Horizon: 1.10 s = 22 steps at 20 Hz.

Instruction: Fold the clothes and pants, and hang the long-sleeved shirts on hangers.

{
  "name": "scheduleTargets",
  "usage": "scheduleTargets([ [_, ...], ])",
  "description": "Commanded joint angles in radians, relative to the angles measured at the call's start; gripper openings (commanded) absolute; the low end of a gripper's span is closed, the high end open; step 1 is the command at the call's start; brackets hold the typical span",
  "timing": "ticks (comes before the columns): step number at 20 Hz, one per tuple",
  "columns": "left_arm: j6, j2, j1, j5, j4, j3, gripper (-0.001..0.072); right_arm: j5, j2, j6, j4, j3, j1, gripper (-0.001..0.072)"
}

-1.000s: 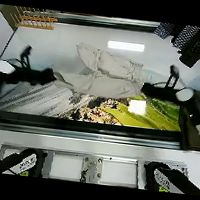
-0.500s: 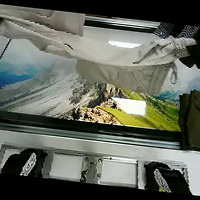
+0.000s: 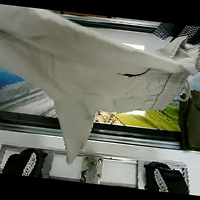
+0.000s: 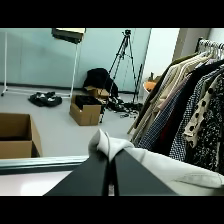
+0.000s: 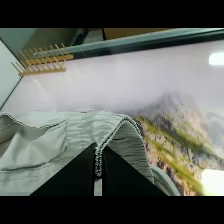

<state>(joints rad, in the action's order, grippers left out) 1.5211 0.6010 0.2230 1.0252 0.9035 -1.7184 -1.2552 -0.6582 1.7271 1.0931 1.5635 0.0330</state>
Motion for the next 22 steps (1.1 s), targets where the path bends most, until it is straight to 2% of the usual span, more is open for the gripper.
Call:
scheduleTargets([
  [1, 0.005, 0.151, 0.001, 0.025, -0.014, -0.01, 0.0005, -0.145, -0.092, 0.057, 0.003, -0.018, 0.0, 0.0014],
  [5, 0.004, 0.479, -0.06, 0.142, -0.05, -0.01, 0.0005, -0.186, -0.322, 0.002, 0.012, -0.09, -0.004, 0.0014],
  [7, 0.002, 0.649, -0.127, 0.146, -0.04, -0.01, 0.0005, -0.175, -0.47, -0.015, 0.056, -0.093, -0.006, 0.0014],
  [9, 0.002, 0.793, -0.185, 0.101, -0.019, -0.01, 0.0005, -0.102, -0.603, -0.014, 0.125, -0.093, -0.005, 0.0014],
  [12, 0.001, 0.938, -0.245, -0.028, -0.013, -0.01, 0.0005, 0.036, -0.747, -0.014, 0.145, -0.092, -0.005, 0.0014],
  [14, 0.001, 0.994, -0.264, -0.073, -0.013, -0.01, 0.0005, 0.129, -0.793, -0.014, 0.142, -0.092, -0.005, 0.0014],
  [17, 0.002, 1.038, -0.259, -0.067, -0.003, -0.01, 0.0005, 0.216, -0.804, -0.014, 0.142, -0.092, -0.005, 0.0015],
  [20, 0.005, 1.019, -0.22, 0.021, 0.027, -0.01, 0.0004, 0.158, -0.779, -0.027, 0.145, -0.094, -0.01, 0.0014],
  [22, 0.017, 0.97, -0.204, 0.101, 0.156, 0.007, 0.0004, 0.093, -0.754, -0.06, 0.148, -0.114, -0.018, 0.0014],
])
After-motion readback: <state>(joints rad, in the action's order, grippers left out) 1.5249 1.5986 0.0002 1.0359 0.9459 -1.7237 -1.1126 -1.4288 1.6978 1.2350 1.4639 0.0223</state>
